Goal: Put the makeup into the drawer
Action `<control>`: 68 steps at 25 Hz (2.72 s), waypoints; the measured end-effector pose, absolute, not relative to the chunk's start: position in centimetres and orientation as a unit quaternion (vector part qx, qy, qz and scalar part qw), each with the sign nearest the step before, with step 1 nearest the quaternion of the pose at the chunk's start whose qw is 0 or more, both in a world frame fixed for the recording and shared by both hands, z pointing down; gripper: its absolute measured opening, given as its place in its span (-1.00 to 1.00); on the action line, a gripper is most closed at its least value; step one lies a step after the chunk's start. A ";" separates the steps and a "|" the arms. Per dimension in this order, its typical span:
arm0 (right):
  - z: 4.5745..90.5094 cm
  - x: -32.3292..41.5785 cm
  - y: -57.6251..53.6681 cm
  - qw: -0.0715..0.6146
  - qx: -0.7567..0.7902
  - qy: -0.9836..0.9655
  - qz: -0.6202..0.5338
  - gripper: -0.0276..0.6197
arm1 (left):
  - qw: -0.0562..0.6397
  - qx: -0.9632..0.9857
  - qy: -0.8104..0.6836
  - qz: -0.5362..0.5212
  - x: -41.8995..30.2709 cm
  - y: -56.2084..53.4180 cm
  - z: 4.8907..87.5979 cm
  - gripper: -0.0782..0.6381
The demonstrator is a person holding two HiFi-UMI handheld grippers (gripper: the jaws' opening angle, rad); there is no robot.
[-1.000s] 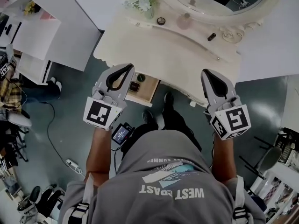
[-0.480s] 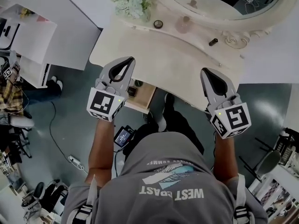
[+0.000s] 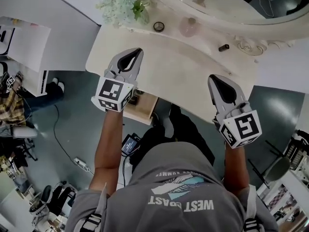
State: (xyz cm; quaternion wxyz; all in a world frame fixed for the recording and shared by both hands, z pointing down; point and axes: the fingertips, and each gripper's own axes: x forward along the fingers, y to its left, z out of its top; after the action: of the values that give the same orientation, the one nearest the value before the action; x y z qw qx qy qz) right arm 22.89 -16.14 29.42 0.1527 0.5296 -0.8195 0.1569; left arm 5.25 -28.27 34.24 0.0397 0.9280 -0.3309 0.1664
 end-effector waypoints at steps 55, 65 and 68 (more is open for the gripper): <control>41.8 18.6 -22.4 0.210 0.502 -0.805 0.238 -0.90 | 0.107 0.886 -0.390 0.225 3.5 -41.1 51.1 -0.22; 40.7 14.5 -21.8 0.209 0.486 -0.818 0.227 -0.90 | 0.106 0.891 -0.381 0.221 -0.5 -37.6 49.2 -0.22; 40.0 12.6 -21.4 0.209 0.479 -0.823 0.222 -0.90 | 0.108 0.892 -0.381 0.218 -2.5 -36.3 48.4 -0.22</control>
State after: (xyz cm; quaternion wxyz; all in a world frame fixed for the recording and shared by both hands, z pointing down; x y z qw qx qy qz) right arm 12.61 -21.45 39.99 0.2093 0.4789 -0.8232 0.2220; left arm -2.50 -36.27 48.36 0.1080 0.8917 -0.3814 0.2184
